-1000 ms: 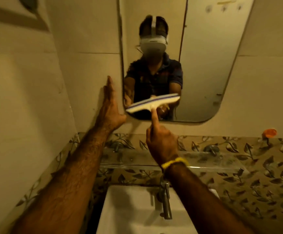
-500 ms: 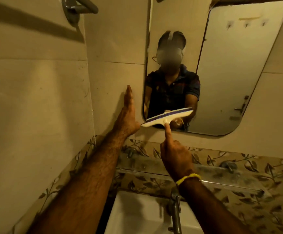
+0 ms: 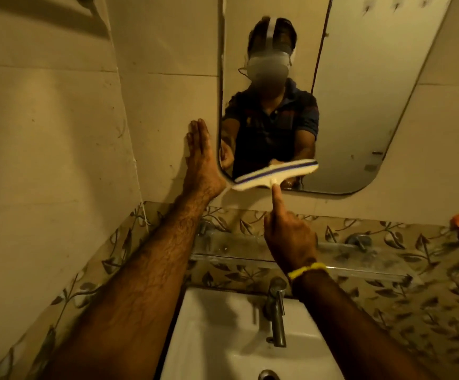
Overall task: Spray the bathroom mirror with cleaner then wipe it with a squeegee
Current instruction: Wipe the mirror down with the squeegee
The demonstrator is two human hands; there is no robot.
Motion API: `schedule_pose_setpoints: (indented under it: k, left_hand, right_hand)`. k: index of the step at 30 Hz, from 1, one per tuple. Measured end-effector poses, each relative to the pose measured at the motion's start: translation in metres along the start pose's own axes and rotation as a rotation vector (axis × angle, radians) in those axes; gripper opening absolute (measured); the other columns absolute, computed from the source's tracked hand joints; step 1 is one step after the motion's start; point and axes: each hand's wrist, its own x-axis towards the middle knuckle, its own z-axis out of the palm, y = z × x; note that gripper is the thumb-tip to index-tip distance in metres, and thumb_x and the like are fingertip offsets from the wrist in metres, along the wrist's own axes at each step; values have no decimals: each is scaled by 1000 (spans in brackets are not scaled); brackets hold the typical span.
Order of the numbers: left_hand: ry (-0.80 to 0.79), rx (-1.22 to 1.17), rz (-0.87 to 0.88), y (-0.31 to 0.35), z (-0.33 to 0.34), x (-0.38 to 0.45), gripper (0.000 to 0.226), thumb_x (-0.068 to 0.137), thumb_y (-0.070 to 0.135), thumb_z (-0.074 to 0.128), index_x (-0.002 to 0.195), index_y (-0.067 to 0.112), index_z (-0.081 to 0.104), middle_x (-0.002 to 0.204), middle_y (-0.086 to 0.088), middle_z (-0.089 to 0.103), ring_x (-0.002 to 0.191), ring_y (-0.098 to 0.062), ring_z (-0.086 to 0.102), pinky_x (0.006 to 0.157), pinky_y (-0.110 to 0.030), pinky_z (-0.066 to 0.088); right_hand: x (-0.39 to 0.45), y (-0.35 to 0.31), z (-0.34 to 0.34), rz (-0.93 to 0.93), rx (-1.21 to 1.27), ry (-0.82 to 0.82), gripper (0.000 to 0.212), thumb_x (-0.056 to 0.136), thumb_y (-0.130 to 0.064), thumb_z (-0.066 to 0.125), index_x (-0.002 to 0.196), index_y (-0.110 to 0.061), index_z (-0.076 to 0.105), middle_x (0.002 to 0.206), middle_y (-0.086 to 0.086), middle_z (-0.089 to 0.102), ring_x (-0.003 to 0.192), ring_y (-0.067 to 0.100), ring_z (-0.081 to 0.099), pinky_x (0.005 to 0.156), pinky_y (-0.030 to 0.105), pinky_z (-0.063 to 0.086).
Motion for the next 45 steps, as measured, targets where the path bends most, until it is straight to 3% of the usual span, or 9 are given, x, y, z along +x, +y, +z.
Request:
schedule_pose_setpoints:
  k: [4, 11, 15, 18, 22, 25, 33, 40, 45]
  left_hand:
    - [36, 3, -61, 13, 8, 0, 125, 81, 7, 77, 156, 16, -23, 165, -6, -26, 153, -28, -18, 123, -55, 9]
    - [12, -31, -115, 15, 6, 2, 125, 77, -12, 68, 155, 20, -24, 164, -2, -29, 153, -29, -20, 122, -50, 26]
    - [31, -36, -165, 29, 12, 3, 127, 77, -4, 75, 155, 16, -23, 164, -6, -29, 153, -32, -20, 122, -50, 20]
    - [35, -23, -188, 45, 24, -2, 123, 81, 1, 76, 156, 11, -20, 163, -13, -28, 152, -38, -19, 122, -53, 19]
    - [43, -45, -152, 44, 35, -5, 123, 78, 0, 75, 156, 8, -20, 163, -15, -28, 151, -39, -20, 123, -57, 12]
    - [55, -55, -154, 40, 36, -4, 126, 75, -2, 76, 156, 9, -20, 163, -15, -28, 151, -38, -21, 122, -57, 9]
    - [72, -59, -163, 40, 38, -3, 128, 74, -4, 77, 156, 9, -19, 164, -14, -27, 151, -38, -21, 122, -57, 10]
    - [62, -48, -156, 40, 37, -5, 124, 77, -5, 74, 157, 11, -19, 164, -12, -27, 152, -36, -21, 122, -57, 14]
    - [44, -40, -173, 42, 35, -3, 123, 79, -4, 74, 157, 12, -19, 164, -14, -26, 152, -36, -21, 122, -58, 18]
  right_hand:
    - [53, -11, -17, 14, 17, 183, 61, 96, -26, 43, 154, -20, 22, 56, 4, 50, 45, 21, 47, 46, 31, 47]
    - [-15, 35, -14, 103, 2, 59, 64, 96, -23, 48, 155, -19, 23, 55, 5, 54, 43, 20, 44, 43, 33, 47]
    - [26, 43, -33, 212, 64, 277, 60, 96, -26, 42, 154, -21, 27, 54, 2, 45, 43, 18, 38, 44, 23, 29]
    - [69, 48, -55, 218, 102, 360, 60, 95, -30, 35, 153, -23, 26, 54, -1, 43, 42, 15, 38, 42, 21, 29]
    - [27, 61, -40, 257, 149, 308, 58, 97, -25, 40, 153, -24, 27, 52, 2, 46, 42, 19, 43, 41, 27, 34]
    - [-5, 68, -30, 318, 160, 262, 56, 98, -23, 43, 152, -24, 31, 51, 0, 44, 41, 13, 38, 41, 23, 27]
    - [124, 94, -109, 400, 321, 662, 50, 98, -20, 40, 148, -19, 41, 55, -17, 37, 41, -3, 37, 39, 3, 33]
    - [53, 86, -40, 540, 417, 589, 52, 99, -17, 40, 151, -19, 35, 54, -10, 42, 42, 1, 37, 37, 7, 32]
    - [38, 57, -16, 653, 541, 663, 50, 99, -15, 40, 149, -19, 39, 51, -12, 37, 40, 4, 43, 38, 9, 27]
